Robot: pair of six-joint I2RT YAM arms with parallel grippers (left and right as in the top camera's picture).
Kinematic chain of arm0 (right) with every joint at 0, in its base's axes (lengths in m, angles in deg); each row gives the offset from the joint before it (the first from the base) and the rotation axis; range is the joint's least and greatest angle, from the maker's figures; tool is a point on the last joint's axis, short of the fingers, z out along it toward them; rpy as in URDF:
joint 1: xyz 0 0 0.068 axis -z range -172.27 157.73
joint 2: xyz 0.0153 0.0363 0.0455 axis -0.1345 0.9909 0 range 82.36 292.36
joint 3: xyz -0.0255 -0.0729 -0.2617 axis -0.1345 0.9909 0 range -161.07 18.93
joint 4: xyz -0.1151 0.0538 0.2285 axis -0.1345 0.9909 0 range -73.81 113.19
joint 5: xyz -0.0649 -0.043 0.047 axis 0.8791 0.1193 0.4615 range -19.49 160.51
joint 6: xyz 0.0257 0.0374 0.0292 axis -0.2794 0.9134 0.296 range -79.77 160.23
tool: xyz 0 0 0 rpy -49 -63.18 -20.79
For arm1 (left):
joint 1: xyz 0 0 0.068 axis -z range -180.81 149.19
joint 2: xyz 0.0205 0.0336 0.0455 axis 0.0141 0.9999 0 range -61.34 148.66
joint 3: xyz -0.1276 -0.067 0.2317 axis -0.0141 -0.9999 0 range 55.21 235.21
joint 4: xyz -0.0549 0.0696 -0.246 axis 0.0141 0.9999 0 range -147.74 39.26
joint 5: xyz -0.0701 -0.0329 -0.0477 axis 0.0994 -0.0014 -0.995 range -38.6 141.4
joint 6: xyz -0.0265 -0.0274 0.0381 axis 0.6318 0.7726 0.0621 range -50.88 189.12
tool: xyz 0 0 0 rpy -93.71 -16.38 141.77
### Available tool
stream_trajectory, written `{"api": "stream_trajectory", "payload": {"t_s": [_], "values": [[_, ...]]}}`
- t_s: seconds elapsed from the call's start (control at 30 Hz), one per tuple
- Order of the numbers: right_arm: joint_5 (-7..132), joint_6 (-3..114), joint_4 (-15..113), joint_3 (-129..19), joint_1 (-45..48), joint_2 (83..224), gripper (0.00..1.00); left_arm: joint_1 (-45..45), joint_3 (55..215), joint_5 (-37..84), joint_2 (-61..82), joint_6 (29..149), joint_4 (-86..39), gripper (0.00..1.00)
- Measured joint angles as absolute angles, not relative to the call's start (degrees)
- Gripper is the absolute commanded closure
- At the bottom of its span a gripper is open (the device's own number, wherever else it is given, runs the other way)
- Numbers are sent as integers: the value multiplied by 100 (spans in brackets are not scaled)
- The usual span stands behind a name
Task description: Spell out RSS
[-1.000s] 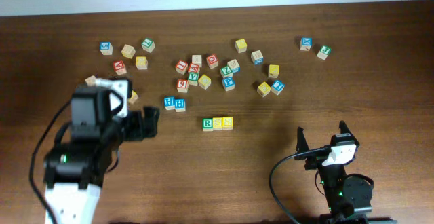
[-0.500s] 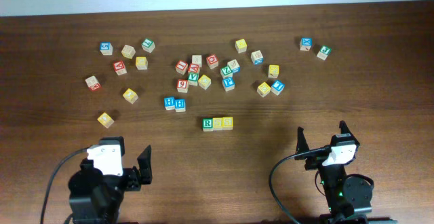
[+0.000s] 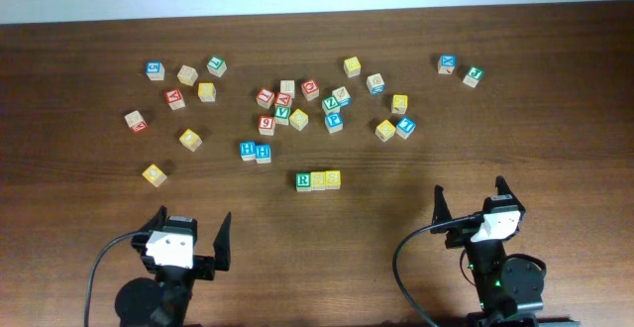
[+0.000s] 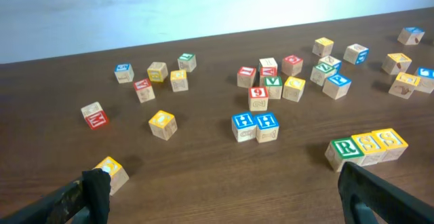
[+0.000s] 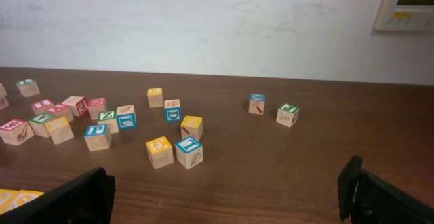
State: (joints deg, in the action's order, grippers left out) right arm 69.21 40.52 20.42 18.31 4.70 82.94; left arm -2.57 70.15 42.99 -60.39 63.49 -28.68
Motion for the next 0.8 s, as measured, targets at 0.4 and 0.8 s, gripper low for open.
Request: {"api": "stream_trajectory", "payload": {"t_s": [0.4, 0.8], "values": [[6921, 4050, 2042, 1831, 470, 8294, 2, 69, 5951, 4288, -6057, 6264, -4632, 1], [6921, 4052, 2042, 1831, 470, 8294, 2, 69, 5642, 5700, -6057, 6874, -5336, 1]]}}
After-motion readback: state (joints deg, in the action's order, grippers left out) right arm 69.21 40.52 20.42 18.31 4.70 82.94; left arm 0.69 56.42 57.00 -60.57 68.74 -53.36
